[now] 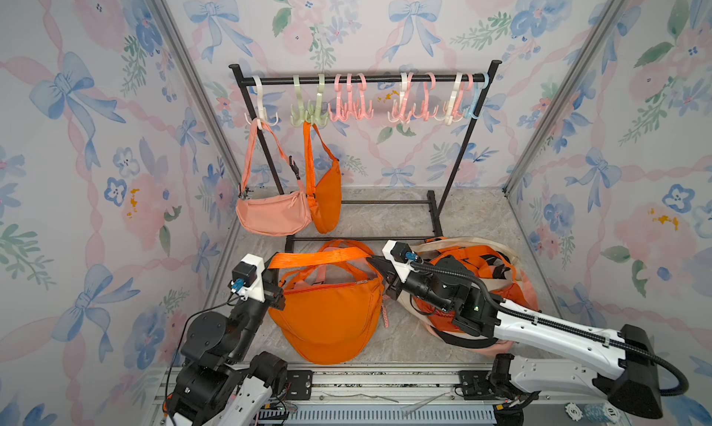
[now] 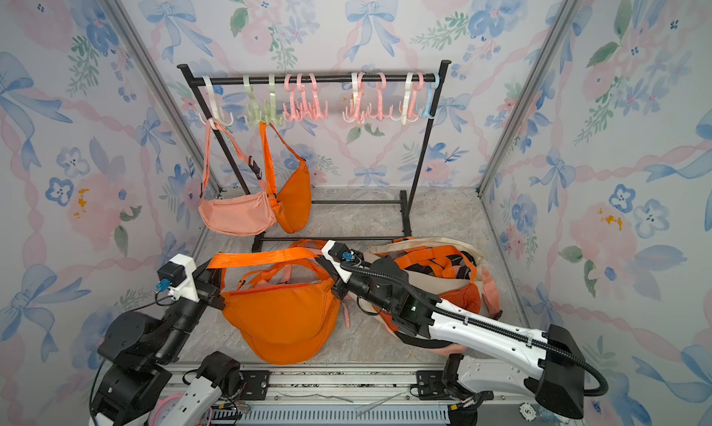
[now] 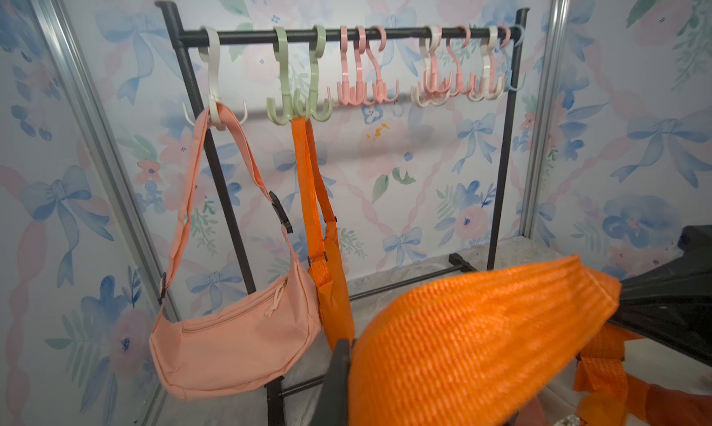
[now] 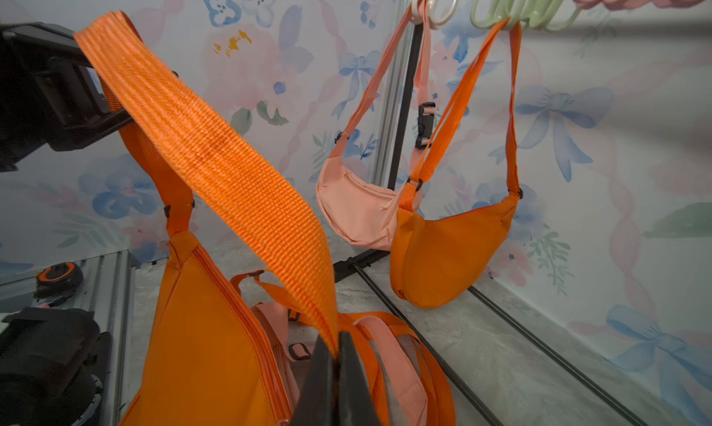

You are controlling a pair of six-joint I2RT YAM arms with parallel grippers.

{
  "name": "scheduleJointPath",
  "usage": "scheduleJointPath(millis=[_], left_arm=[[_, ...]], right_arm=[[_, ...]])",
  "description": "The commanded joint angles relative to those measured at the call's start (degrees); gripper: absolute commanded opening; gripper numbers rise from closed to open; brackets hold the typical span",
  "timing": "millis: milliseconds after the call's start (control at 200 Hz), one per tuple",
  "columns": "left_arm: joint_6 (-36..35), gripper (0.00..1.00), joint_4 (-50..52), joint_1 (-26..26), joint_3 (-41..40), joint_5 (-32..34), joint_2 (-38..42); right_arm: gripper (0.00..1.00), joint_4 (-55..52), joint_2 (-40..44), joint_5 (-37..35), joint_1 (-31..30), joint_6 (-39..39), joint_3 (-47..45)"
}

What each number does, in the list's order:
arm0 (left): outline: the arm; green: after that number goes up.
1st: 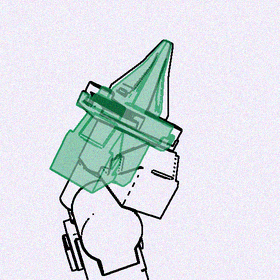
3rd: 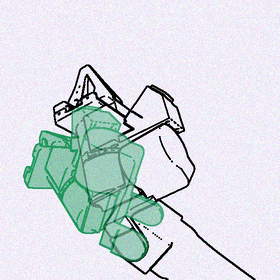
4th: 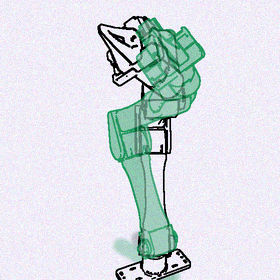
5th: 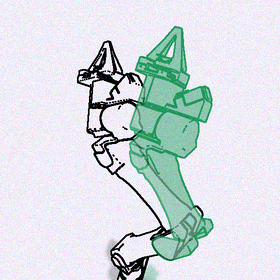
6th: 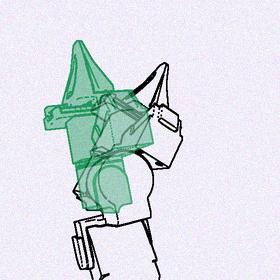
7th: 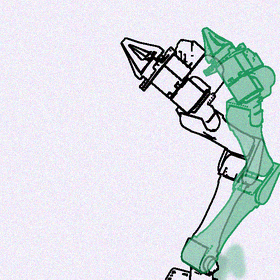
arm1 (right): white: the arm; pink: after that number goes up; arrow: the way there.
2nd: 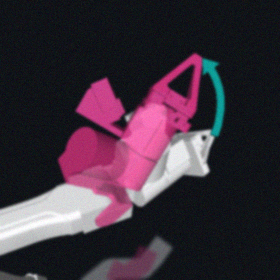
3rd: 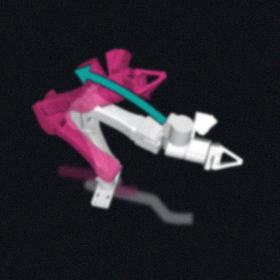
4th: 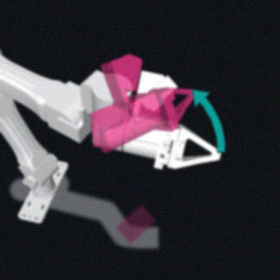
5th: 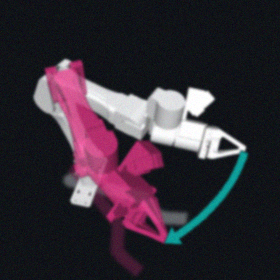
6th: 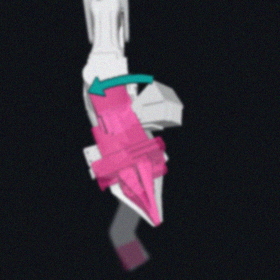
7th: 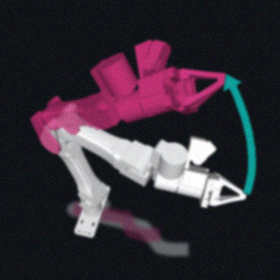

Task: Take the bag off the hook
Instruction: Place the bag inside the bag.

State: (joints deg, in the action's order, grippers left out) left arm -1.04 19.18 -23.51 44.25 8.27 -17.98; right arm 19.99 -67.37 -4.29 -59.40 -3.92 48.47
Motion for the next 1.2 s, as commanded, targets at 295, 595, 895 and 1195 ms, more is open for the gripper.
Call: scheduleJointPath(millis=[295, 595, 895, 1195], left_arm=[[6.1, 0.00, -11.7, 0.3, -4.6, 2.7, -21.1], [10.8, 0.00, -14.0, 4.9, -5.4, -1.8, -33.2], [11.2, 0.41, -13.0, 5.9, -5.0, -4.9, -41.7], [11.3, 0.69, -10.6, 6.3, -2.6, -4.7, -40.7]], right_arm=[[0.00, 10.5, -11.0, 2.5, 9.4, 7.7, -3.2], [0.05, 16.4, -20.3, 4.8, 12.8, 9.1, -3.6], [0.13, 20.4, -25.2, 6.3, 16.2, 14.7, -3.6], [0.66, 19.8, -23.6, 6.2, 17.4, 15.3, -4.7]])
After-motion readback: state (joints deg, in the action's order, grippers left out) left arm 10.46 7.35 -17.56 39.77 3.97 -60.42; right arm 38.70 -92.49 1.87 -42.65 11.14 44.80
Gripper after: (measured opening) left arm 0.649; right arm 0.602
